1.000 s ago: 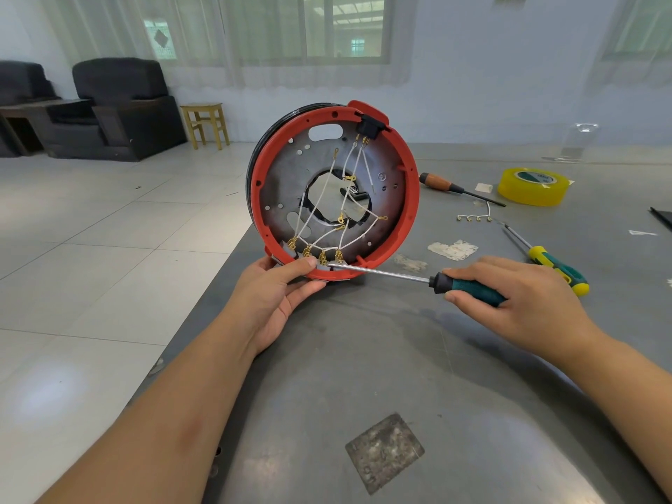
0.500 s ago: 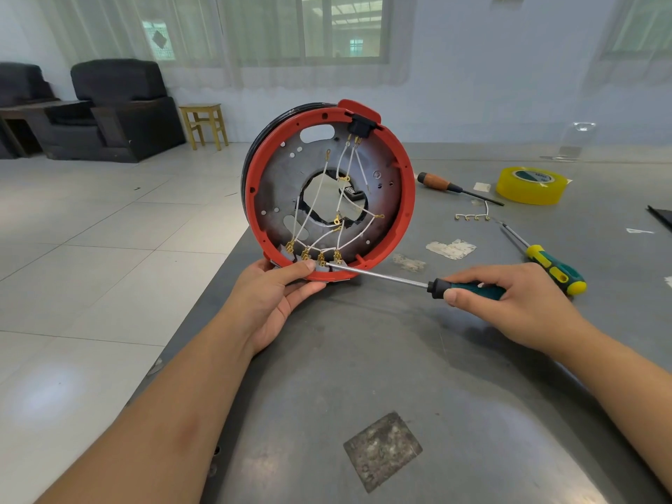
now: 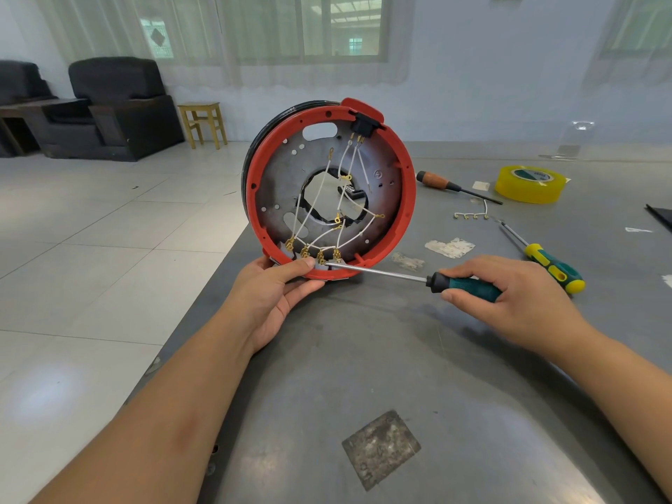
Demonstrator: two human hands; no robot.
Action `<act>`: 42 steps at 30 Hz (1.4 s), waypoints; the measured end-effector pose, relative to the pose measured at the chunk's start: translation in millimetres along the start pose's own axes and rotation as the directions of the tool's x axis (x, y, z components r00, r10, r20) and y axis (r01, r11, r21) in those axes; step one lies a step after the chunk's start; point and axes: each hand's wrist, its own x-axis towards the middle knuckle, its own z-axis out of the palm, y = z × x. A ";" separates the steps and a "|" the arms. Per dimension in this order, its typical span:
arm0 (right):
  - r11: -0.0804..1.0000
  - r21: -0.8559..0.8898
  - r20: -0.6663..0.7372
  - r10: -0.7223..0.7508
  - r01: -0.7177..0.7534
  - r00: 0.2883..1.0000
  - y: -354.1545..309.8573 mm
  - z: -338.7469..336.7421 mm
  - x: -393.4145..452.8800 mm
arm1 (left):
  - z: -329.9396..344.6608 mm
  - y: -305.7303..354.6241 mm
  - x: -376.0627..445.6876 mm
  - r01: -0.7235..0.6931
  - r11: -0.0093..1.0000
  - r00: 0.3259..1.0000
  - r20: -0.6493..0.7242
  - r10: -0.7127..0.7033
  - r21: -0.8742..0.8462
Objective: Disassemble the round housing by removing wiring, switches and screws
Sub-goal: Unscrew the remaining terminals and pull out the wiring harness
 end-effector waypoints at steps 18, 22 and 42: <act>0.998 0.051 -0.037 -0.040 0.042 0.999 3.6 -7.1 2.1 | -0.4 0.0 -0.7 0.005 1.000 1.000 -0.007 -0.005 0.004; 0.998 0.062 -0.012 -0.016 0.017 1.000 3.1 -6.9 4.0 | 0.1 -0.9 0.3 -0.008 1.000 1.000 -0.012 0.009 0.021; 0.989 -0.102 -0.060 -0.118 0.111 0.991 -6.1 -2.5 1.5 | 0.1 -1.6 0.8 -0.018 1.000 0.999 -0.039 0.017 -0.008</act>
